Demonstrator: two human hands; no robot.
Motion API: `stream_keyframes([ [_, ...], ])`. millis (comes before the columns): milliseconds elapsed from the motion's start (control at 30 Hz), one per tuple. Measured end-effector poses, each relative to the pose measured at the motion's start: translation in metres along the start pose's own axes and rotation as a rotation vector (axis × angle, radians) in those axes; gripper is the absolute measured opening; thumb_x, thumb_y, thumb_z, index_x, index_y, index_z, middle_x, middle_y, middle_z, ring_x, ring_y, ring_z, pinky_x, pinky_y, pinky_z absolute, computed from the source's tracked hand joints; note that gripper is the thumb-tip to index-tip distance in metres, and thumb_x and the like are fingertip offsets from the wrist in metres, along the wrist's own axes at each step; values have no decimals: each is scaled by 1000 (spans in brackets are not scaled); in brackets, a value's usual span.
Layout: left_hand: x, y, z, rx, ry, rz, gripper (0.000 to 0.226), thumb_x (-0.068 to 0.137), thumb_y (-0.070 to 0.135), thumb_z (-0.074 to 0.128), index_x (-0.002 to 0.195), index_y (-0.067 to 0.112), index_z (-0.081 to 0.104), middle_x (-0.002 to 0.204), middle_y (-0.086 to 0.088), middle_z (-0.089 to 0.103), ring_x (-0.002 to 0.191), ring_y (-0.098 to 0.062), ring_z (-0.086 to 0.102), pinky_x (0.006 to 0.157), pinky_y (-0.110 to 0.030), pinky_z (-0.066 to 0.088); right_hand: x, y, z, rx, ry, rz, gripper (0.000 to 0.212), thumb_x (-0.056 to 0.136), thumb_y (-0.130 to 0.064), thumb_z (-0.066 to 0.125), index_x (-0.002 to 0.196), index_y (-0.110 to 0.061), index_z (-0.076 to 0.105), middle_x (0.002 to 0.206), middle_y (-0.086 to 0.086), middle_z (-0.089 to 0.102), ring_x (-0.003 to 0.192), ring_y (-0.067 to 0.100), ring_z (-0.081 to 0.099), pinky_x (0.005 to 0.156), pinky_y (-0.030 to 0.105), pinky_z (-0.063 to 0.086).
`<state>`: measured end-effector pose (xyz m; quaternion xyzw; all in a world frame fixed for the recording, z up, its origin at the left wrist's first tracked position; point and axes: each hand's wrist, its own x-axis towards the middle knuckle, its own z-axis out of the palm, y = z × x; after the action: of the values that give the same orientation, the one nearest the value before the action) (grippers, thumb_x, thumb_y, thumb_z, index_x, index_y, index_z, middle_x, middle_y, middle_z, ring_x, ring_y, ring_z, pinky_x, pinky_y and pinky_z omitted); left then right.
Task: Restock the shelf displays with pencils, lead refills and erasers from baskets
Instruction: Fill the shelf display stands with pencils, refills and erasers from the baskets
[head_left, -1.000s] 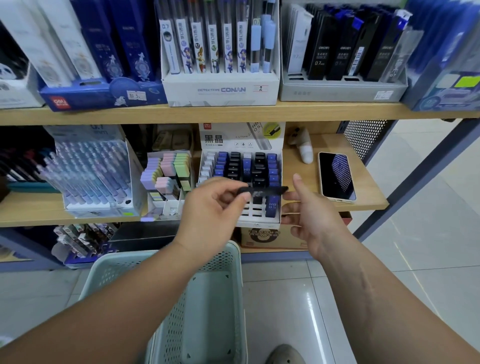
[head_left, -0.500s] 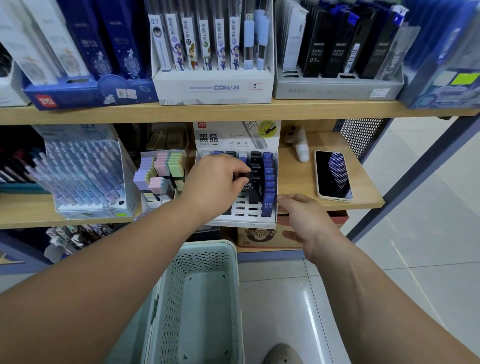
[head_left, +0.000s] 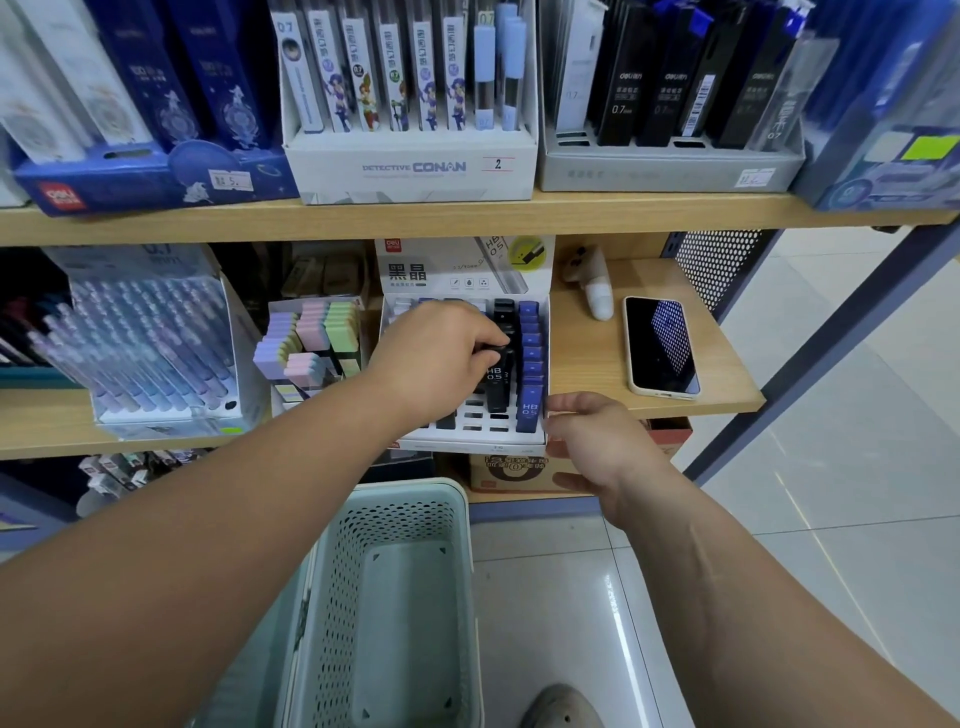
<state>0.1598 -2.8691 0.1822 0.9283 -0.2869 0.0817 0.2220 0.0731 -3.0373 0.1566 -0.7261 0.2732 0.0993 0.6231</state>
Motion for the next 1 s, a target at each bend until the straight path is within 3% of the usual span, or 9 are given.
stream_keyframes([
  [267,-2,3,1,10,-46,48,25,95,20,66,118,21,74,119,2,72,112,-19,64,94,-37,52,3,5,2,38,-21,24,21,98,-8,56,114,-19,63,109,8,68,101,30,71,80,44,63],
  [400,-7,0,11,96,-69,70,26,95,24,65,119,23,73,118,3,71,111,-20,64,92,-39,52,8,8,5,73,2,19,21,96,-3,57,110,-17,64,109,13,70,101,35,72,85,43,62],
  [600,-16,-5,24,203,79,153,27,87,20,73,114,20,75,92,-4,68,85,-31,63,67,-40,55,13,12,7,59,21,-29,27,95,-5,58,119,-17,63,104,8,71,97,31,73,91,45,59],
  [767,-40,-21,21,273,182,42,56,83,37,75,133,13,63,111,-7,64,99,-33,57,86,-47,51,16,12,8,48,41,-117,29,92,-20,70,121,-21,63,96,1,71,92,23,71,93,44,58],
  [867,-58,-41,15,277,209,-78,65,79,48,77,130,8,63,116,-10,64,108,-34,57,94,-49,49,19,14,11,26,73,-138,27,91,-32,72,116,-23,64,96,1,70,94,26,71,94,45,58],
  [1000,-68,-58,12,285,145,-119,64,81,48,74,127,5,65,122,-12,64,111,-35,60,97,-49,50,24,14,19,16,96,-137,27,91,-32,74,115,-21,66,103,-2,69,100,26,69,97,45,56],
])
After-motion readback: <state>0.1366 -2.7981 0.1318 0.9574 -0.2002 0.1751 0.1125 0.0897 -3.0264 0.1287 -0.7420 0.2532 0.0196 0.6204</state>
